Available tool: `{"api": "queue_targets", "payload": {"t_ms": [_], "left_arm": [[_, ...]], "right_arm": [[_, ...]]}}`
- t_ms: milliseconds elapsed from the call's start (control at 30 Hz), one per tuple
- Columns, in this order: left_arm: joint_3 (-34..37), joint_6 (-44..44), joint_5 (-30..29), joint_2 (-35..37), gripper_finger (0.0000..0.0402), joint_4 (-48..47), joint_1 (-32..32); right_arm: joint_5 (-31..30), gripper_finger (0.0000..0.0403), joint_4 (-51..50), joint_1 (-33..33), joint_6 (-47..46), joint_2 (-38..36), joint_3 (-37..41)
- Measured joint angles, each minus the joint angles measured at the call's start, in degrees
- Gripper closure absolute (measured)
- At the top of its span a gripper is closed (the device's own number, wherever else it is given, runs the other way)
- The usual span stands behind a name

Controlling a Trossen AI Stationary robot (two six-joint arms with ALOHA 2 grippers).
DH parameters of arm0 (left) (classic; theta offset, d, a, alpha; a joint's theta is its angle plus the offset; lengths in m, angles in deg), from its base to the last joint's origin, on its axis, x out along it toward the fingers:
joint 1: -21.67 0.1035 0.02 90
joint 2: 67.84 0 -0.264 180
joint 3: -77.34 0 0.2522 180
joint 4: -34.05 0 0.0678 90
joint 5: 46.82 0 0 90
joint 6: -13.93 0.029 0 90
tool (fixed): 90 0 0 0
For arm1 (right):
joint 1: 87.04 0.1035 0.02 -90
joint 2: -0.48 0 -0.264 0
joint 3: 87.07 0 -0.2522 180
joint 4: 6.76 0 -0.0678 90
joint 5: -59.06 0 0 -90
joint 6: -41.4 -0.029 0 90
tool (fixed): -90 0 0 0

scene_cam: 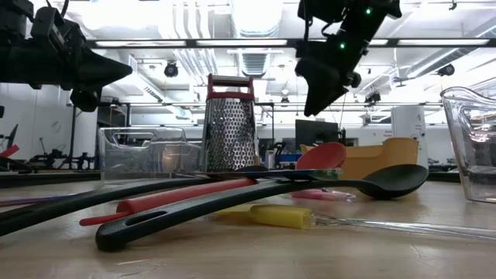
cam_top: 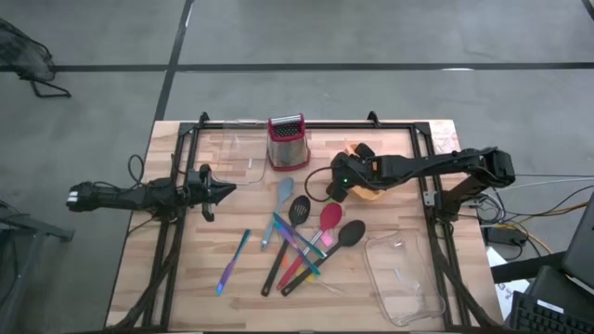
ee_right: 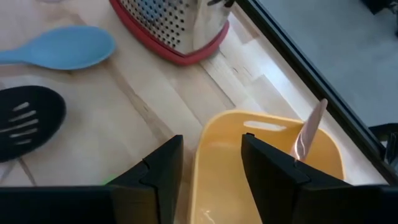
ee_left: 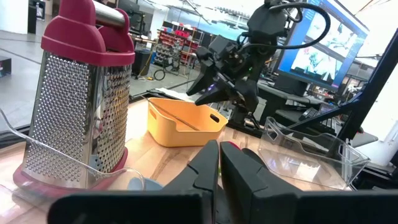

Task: Pick & Place Kitchen Items
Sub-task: Put the right blue table knife into the orange bin

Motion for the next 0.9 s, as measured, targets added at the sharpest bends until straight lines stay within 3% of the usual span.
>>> {"api": "queue_targets", "payload": {"t_ms": [233, 533, 900], "left_arm": [[0.00, 0.02, -0.01, 0.00, 0.0381, 0.00, -0.01], [0.00, 0.01, -0.01, 0.00, 0.0379, 0.01, -0.01], [0.00, 0.00, -0.02, 0.00, 0.0379, 0.00, -0.02]], "right_arm": [[0.29, 0.0230, 2.40, 2.23, 3.93, -0.02, -0.56], [10.08, 0.0221, 13.60, 7.37, 10.22, 1.10, -0.52], [18.73, 0.0252, 19.54, 13.96, 6.37, 12.29, -4.11]]}}
